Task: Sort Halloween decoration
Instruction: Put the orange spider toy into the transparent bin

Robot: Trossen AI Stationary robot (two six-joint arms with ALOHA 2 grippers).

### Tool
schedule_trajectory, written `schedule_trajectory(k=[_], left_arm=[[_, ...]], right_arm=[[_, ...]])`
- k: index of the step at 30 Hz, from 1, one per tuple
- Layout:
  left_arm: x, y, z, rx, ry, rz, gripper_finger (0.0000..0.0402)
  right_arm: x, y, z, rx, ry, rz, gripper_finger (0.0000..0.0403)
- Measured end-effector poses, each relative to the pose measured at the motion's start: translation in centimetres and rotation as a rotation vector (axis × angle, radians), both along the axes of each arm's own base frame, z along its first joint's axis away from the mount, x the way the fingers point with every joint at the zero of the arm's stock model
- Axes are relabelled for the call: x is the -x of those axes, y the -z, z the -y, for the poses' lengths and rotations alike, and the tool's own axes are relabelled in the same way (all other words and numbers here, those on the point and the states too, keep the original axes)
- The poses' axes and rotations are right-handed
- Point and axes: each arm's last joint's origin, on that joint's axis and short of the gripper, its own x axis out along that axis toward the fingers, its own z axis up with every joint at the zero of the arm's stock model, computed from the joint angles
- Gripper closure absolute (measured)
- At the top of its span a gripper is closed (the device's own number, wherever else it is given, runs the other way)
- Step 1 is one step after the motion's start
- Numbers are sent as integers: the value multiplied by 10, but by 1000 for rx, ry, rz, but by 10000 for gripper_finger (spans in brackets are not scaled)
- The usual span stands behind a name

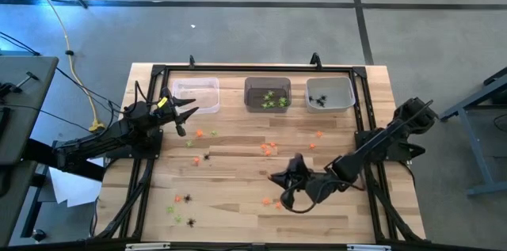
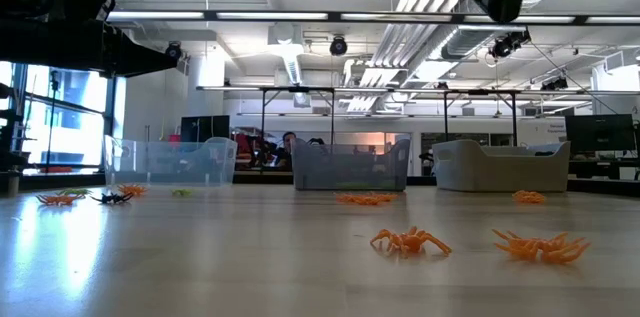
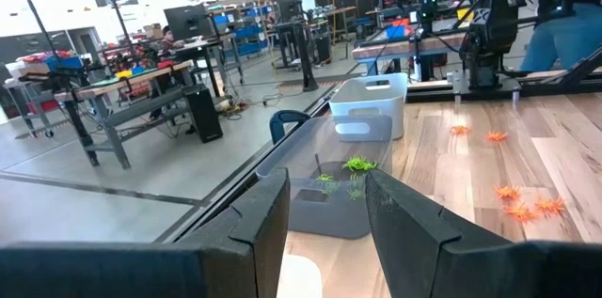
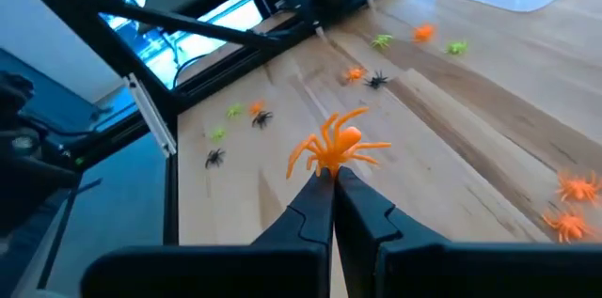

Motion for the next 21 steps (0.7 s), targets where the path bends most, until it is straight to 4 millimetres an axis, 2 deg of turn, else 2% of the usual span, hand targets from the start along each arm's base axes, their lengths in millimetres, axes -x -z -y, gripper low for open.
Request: schedule_trajectory(k=[12,21], left_arm=[[0,-3,0,0,1,32,271],[0,-7,0,411,28,264,271]], right_arm=[[-2,0,4,-4,4,-3,403],[-3,0,4,-23,20,2,403]])
